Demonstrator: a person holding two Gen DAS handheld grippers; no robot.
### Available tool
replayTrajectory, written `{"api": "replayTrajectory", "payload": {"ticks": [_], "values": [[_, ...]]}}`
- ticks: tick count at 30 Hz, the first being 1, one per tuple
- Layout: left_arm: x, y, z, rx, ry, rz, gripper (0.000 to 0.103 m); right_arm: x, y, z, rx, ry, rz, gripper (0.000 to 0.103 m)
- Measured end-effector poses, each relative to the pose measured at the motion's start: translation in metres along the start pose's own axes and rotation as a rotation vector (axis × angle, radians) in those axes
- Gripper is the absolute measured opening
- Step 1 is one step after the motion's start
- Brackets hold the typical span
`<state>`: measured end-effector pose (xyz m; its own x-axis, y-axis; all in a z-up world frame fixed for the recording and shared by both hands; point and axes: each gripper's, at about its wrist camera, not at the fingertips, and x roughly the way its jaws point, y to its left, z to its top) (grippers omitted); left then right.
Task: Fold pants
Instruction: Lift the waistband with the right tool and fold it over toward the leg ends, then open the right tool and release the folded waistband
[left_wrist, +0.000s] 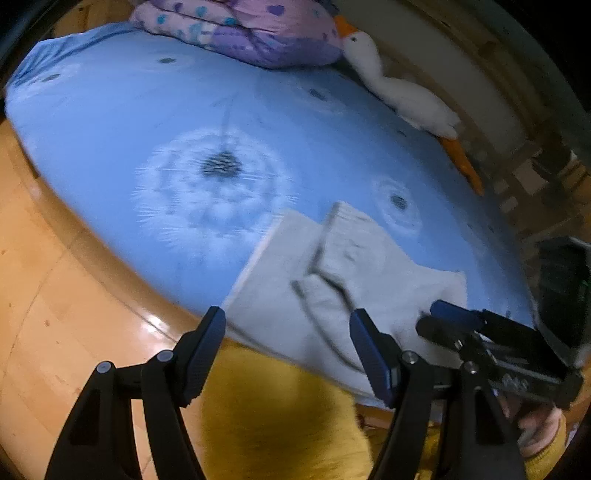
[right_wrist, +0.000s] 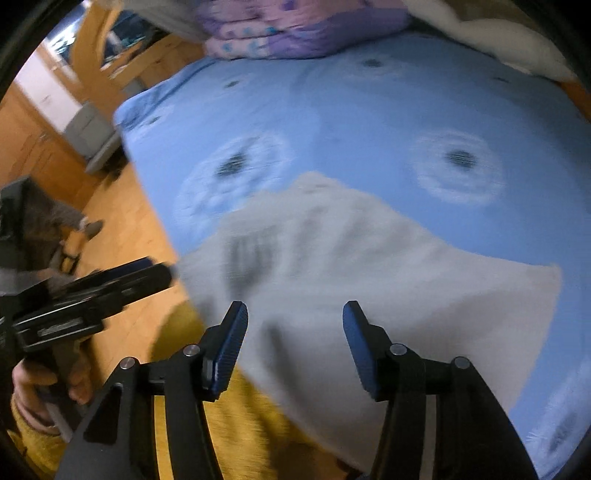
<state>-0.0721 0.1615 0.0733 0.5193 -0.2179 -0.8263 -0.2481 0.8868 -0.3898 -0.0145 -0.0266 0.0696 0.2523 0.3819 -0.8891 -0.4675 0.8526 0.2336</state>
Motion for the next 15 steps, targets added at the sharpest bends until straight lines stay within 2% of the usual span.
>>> {"api": "replayTrajectory", "payload": {"ticks": [5, 8, 11, 15], "values": [[0.018, -0.025, 0.003, 0.026, 0.017, -0.020, 0.073, 0.008, -0.027, -0.002, -0.004, 0.021, -0.097, 0.053], [0.032, -0.032, 0.007, 0.015, 0.028, -0.026, 0.073, 0.023, -0.034, -0.007, -0.024, 0.065, -0.127, 0.053], [0.045, -0.032, 0.009, 0.000, 0.041, -0.005, 0.073, 0.038, -0.039, -0.014, -0.036, 0.107, -0.132, 0.054], [0.055, -0.029, 0.008, -0.001, 0.044, 0.025, 0.073, 0.040, -0.041, -0.019, -0.042, 0.089, -0.107, 0.060]]}}
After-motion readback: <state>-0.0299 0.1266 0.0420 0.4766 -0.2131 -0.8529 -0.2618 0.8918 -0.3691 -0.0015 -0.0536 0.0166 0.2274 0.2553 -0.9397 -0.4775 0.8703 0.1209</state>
